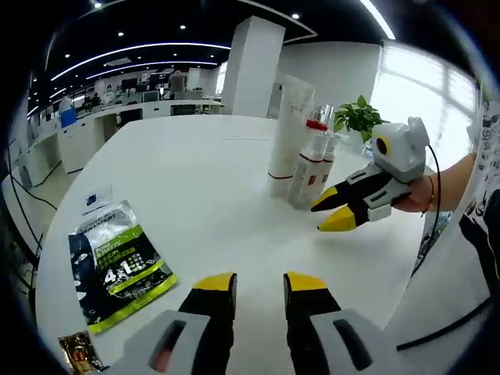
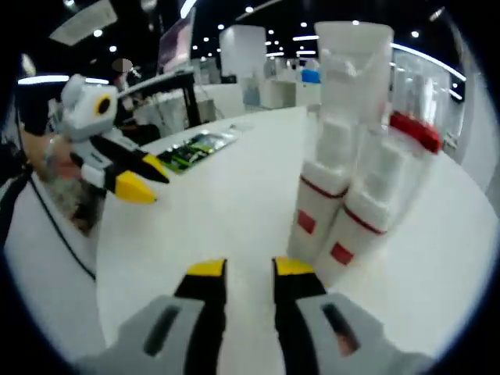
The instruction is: Arrange the skincare products in the storage area until every visible bottle or jar stands upright without overlapping.
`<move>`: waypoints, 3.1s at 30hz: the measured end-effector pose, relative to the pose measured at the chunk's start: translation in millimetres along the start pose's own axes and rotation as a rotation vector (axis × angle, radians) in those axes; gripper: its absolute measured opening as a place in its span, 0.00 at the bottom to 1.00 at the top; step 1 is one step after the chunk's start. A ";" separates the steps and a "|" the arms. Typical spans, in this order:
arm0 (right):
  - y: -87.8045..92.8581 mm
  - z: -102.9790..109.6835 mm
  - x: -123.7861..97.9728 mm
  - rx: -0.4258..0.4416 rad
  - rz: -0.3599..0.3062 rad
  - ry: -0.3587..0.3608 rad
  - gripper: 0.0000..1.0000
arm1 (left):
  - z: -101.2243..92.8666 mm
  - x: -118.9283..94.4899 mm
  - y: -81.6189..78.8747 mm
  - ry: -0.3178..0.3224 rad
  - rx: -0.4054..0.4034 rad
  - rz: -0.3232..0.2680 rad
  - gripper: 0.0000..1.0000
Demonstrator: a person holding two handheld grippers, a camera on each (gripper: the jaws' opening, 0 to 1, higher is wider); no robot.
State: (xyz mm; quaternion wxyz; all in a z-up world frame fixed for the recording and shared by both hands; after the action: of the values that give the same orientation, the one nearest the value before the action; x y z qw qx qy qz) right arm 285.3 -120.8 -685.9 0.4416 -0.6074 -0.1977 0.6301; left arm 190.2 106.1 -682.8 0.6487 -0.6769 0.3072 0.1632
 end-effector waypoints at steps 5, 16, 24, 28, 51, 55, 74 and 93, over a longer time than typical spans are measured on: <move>-16.9 9.0 22.7 -0.037 0.004 -0.052 0.22 | 22.9 -14.2 7.7 -0.085 -0.060 -0.027 0.24; -58.4 22.1 66.9 -0.075 -0.012 -0.148 0.23 | 80.4 -28.8 17.1 -0.270 -0.139 -0.035 0.24; -73.1 25.2 90.2 -0.071 0.002 -0.191 0.24 | 105.4 -15.1 11.9 -0.311 -0.117 -0.030 0.19; -77.7 29.6 99.3 -0.057 0.005 -0.207 0.24 | 111.0 -8.9 13.8 -0.333 -0.085 0.018 0.18; -89.0 24.2 148.6 0.061 0.046 -0.152 0.28 | 114.6 -5.1 18.9 -0.301 0.109 0.052 0.00; -90.2 25.0 154.6 0.062 0.053 -0.144 0.28 | 114.7 -5.7 21.3 -0.301 0.126 0.038 0.00; -92.8 27.1 169.9 0.252 0.022 -0.170 0.02 | 116.4 -4.1 22.0 -0.292 0.191 0.019 0.00; -85.9 50.9 149.1 -0.023 0.099 -0.132 0.00 | 109.0 -14.4 17.5 -0.419 -0.142 0.008 0.15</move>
State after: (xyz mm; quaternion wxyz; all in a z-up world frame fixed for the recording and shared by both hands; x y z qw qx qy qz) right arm 283.7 58.2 -697.2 0.3890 -0.5786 -0.2034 0.6874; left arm 187.7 216.2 -699.0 0.6485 -0.6708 0.1560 0.3242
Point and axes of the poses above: the point that each gripper's makers call its tool centre point, and the gripper's own axes: x roughly forward along the fingers, z roughly to its left, y roughly out of its underside, the point moved 10 cm from there along -x, roughly backward along the fingers, and after that the axes turned 13 degrees about -y, right-handed, at the moved point
